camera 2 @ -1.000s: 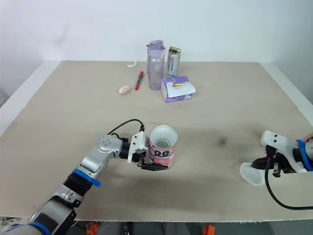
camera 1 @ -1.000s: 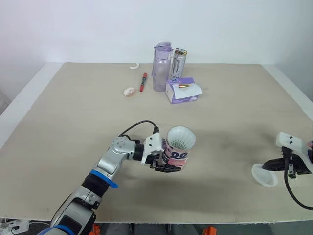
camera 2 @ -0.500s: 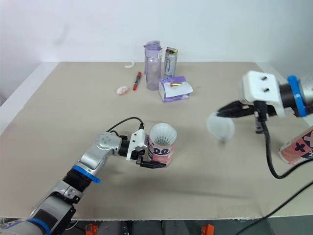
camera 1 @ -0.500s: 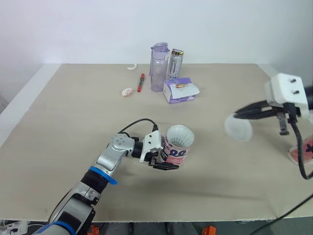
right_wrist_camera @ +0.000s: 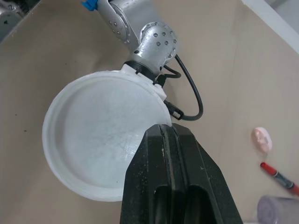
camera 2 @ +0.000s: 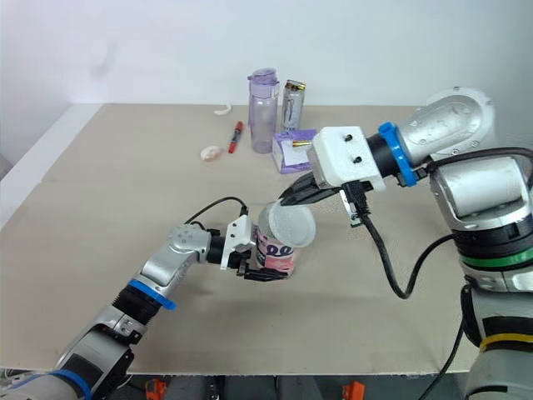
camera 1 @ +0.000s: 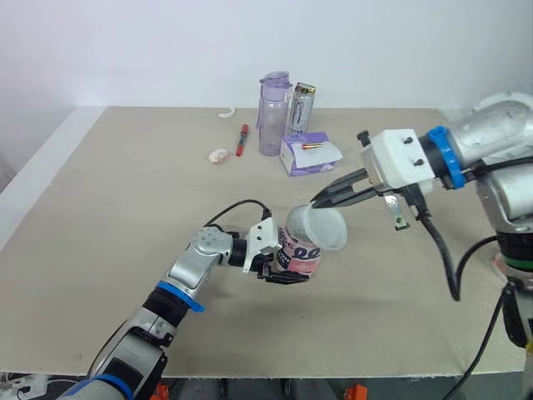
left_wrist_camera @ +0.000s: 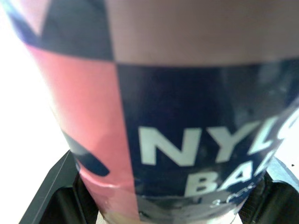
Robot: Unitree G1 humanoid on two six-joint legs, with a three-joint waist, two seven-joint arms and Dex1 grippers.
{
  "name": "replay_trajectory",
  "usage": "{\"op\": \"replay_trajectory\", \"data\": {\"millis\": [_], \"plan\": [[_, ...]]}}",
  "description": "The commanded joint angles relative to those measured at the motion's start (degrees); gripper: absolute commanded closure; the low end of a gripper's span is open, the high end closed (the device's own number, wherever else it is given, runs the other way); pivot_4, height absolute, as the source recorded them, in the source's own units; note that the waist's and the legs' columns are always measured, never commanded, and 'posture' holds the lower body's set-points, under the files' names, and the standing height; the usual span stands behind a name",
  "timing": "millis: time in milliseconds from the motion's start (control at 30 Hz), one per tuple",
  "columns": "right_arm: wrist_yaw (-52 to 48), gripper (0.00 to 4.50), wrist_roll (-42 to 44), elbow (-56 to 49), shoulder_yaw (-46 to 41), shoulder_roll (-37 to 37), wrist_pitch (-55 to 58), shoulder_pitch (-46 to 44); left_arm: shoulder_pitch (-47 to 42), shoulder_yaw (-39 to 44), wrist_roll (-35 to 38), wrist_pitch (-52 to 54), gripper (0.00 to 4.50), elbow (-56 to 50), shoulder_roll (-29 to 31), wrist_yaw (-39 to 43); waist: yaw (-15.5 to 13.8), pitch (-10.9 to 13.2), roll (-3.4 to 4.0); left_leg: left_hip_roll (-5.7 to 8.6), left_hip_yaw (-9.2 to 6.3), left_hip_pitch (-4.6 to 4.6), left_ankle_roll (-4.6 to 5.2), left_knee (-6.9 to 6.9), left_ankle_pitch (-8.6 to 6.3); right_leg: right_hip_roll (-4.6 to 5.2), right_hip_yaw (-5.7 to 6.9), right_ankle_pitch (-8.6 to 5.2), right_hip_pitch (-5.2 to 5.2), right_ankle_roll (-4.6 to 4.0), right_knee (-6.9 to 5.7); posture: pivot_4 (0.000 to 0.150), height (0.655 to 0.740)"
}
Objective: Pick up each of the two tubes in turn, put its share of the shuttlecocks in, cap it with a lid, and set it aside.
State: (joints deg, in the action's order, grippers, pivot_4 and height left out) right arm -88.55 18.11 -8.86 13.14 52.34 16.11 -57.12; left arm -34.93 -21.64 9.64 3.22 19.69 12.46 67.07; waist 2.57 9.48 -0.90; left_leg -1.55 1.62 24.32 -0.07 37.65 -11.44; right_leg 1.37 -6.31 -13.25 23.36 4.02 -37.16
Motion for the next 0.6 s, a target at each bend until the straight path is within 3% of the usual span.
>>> {"op": "replay_trajectory", "data": {"millis": [33, 600], "plan": [[0.33, 4.48, -3.18, 2.23, 1.15, -2.34, -4.31, -2.50, -0.15, 0.09, -3.03, 1.24, 1.20, 2.33, 0.83, -2.91, -0.02, 0.00, 0.00, 0.00, -0.01, 0.00, 0.00, 0.00, 0.00, 0.00, 0.00, 0.01, 0.00, -0.01, 0.00, 0.150, 0.7400], [-2.60, 4.48, -8.30, 7.22, 3.44, -4.05, -11.45, -3.94, -0.41, 0.22, -3.36, 1.75, 1.20, 3.10, 1.41, -3.34, 0.05, 0.00, 0.00, 0.00, 0.01, -0.01, 0.03, 0.00, 0.03, 0.00, -0.01, 0.05, 0.00, -0.02, 0.00, 0.150, 0.7400]]}}
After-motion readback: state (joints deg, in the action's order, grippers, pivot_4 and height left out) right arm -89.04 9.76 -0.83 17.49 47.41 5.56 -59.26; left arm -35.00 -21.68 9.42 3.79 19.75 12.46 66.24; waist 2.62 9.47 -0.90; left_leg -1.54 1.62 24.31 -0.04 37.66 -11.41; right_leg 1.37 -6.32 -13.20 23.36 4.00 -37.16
